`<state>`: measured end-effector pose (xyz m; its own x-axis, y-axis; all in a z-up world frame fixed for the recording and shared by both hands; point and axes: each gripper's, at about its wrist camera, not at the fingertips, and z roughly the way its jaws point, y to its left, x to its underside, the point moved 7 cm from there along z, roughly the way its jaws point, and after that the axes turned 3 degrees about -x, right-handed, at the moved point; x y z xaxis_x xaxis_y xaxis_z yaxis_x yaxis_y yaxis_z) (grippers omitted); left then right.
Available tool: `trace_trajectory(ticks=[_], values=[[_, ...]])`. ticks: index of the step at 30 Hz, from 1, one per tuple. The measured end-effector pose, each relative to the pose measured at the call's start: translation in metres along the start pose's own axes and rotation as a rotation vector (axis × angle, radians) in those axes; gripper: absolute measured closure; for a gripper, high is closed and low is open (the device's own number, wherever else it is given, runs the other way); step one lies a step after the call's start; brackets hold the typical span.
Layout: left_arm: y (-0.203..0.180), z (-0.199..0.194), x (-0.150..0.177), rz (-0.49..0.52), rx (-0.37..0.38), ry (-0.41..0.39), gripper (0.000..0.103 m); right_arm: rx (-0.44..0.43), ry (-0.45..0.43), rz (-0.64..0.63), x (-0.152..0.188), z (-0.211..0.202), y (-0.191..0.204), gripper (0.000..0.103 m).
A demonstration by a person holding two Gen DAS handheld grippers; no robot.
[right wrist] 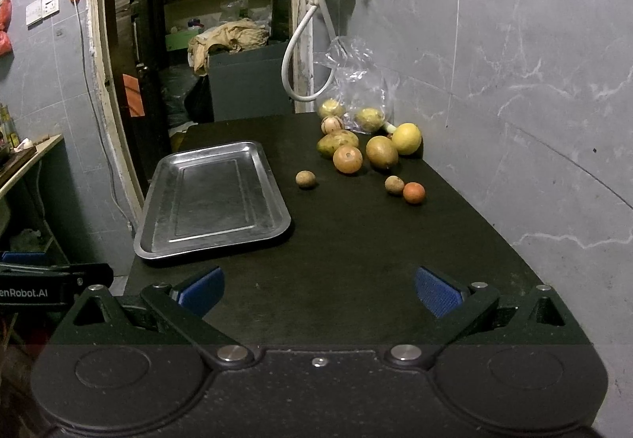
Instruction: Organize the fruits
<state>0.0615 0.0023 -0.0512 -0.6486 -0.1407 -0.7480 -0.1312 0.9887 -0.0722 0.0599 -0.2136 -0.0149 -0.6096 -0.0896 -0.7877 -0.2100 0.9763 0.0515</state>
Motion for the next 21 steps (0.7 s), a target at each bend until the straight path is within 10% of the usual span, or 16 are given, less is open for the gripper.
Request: trace_trajectory(ticks=[21], values=[[0.0007,0.001,0.0004,0.001,-0.008,0.007,0.0,0.0,0.002,0.005,0.0008,0.0008,-0.0028,0.0]])
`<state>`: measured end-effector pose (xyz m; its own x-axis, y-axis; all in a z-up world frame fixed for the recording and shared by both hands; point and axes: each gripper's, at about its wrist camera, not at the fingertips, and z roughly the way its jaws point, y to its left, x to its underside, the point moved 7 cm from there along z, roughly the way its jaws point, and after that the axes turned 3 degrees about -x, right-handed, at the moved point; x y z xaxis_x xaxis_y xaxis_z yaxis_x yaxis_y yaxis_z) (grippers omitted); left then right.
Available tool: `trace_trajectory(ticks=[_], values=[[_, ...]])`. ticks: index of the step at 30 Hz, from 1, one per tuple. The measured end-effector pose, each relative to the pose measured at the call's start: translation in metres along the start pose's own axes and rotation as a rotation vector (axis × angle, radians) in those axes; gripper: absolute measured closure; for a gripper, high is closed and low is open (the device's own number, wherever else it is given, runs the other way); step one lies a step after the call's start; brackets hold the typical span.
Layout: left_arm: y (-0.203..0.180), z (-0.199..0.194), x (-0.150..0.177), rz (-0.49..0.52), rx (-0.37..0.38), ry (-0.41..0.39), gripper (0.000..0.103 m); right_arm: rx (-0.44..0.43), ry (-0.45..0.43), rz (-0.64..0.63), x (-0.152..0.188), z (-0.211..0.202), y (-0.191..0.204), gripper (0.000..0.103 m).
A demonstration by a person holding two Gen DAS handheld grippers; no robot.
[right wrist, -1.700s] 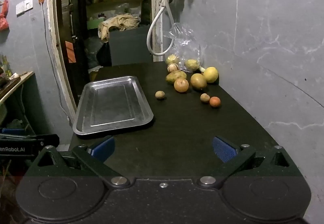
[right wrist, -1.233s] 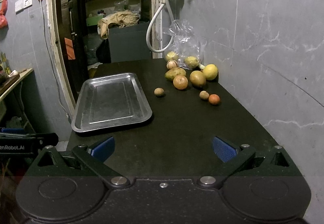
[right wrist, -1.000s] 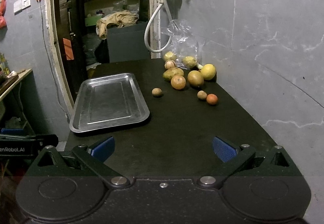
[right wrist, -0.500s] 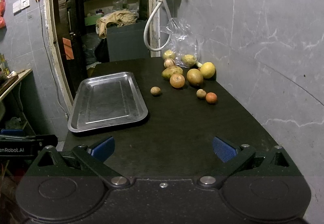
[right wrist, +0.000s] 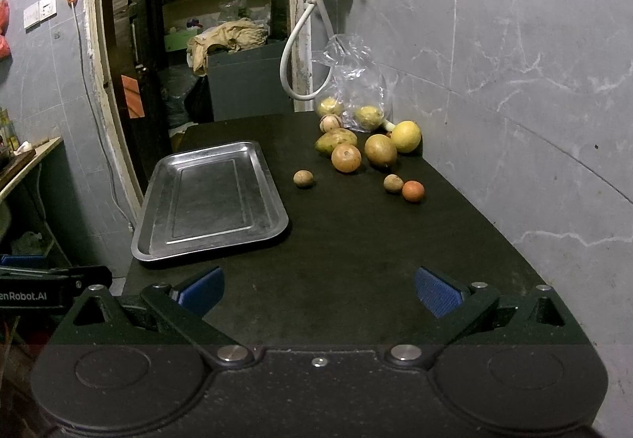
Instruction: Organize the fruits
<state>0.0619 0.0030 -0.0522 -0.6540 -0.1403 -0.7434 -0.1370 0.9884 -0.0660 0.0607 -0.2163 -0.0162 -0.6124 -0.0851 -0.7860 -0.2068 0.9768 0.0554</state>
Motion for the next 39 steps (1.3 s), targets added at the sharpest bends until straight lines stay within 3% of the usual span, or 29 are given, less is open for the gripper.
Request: trace_trajectory(ticks=[21,30,39], values=[[0.004,0.009,-0.005,0.032,-0.042,0.054,0.0,0.149,0.113,-0.038,-0.006,0.013,-0.008,0.001],[-0.003,0.02,-0.023,0.025,0.024,0.121,0.0,0.134,0.15,-0.049,-0.024,0.016,-0.009,0.001],[-0.033,0.05,-0.06,0.067,0.022,0.131,0.0,0.138,0.176,-0.024,-0.038,0.049,-0.035,0.001]])
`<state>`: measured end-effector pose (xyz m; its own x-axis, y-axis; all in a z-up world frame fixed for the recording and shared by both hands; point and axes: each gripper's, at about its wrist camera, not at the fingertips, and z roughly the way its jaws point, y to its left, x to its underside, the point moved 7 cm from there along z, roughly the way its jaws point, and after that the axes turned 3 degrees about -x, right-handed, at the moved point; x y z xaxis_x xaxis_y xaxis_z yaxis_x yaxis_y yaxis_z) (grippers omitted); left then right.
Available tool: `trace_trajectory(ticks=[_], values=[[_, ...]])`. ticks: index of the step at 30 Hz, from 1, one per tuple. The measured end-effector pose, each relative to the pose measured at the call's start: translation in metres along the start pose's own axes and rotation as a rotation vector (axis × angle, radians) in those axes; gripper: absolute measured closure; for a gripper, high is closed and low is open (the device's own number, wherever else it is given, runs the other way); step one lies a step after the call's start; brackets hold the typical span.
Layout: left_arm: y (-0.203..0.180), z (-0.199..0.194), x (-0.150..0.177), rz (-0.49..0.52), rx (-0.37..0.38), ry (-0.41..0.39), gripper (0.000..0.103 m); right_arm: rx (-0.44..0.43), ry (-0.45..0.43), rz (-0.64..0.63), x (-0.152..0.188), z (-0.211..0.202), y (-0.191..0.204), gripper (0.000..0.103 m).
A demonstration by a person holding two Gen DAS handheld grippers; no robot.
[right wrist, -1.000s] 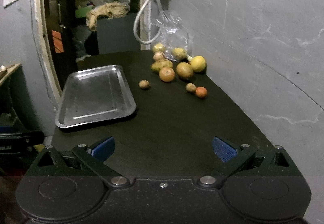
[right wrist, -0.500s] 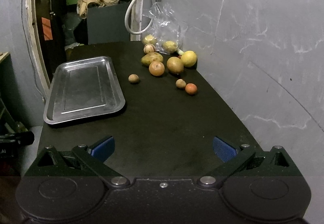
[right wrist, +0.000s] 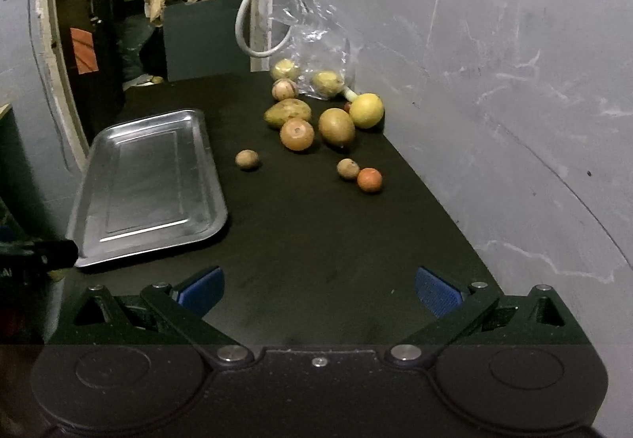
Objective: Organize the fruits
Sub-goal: 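Reach the left tool to the small brown fruit while the right tool reaches the tangerine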
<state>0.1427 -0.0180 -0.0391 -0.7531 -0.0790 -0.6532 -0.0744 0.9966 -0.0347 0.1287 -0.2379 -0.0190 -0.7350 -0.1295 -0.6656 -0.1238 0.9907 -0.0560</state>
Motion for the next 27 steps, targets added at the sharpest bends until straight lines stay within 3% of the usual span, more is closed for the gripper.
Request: trace_trajectory(ticks=[8,15,27], values=[[-0.033,0.043,-0.038,0.023,0.01,0.019,0.0,0.005,-0.028,-0.059,-0.026,0.042,-0.02,0.001],[-0.068,0.079,-0.081,0.11,0.007,0.0,0.0,-0.056,-0.071,-0.113,-0.065,0.076,-0.039,0.001],[-0.114,0.145,-0.123,0.243,-0.015,0.02,0.0,-0.092,0.02,-0.134,-0.066,0.144,-0.067,0.001]])
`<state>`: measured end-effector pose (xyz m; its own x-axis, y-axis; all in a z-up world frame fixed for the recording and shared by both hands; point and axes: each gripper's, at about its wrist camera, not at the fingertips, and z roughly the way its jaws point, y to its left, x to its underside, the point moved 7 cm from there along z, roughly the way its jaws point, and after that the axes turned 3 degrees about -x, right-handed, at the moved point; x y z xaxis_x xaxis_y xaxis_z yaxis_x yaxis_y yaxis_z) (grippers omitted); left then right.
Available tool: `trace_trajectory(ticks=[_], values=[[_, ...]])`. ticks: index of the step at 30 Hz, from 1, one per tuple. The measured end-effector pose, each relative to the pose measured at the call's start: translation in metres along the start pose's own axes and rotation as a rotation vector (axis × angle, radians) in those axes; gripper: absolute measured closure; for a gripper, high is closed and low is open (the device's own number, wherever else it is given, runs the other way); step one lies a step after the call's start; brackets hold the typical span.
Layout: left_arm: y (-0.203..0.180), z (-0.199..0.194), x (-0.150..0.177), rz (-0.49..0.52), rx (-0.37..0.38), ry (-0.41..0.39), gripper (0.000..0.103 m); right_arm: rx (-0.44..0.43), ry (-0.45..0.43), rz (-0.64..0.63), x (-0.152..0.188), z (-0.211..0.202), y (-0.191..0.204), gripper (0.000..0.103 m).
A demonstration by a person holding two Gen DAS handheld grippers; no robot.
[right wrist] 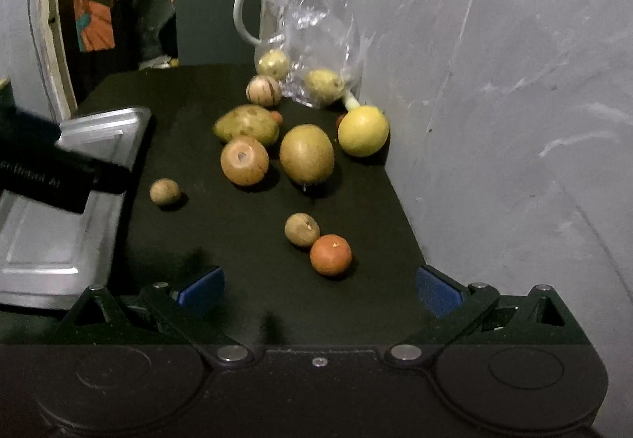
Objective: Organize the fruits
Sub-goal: 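Reach the left tool to the small brown fruit while the right tool reaches the tangerine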
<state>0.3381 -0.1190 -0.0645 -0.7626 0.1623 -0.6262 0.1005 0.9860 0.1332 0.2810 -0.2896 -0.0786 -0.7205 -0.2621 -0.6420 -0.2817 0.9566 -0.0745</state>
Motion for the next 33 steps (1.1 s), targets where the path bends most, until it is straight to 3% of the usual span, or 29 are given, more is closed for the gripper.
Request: trace_trajectory(ticks=[9,14,27,33], values=[[-0.019,0.038,0.008,0.05,0.04,0.052,0.001,-0.057,0.007,0.025,0.007,0.027,-0.002,0.004],[-0.023,0.047,0.011,0.026,0.053,0.06,0.003,-0.067,0.005,0.039,0.01,0.037,-0.004,0.015],[-0.018,0.062,0.011,-0.069,0.102,0.083,0.021,-0.047,-0.004,0.107,0.006,0.055,-0.015,0.038],[-0.018,0.068,0.009,-0.105,0.129,0.096,0.038,-0.05,0.009,0.126,0.008,0.058,-0.017,0.051]])
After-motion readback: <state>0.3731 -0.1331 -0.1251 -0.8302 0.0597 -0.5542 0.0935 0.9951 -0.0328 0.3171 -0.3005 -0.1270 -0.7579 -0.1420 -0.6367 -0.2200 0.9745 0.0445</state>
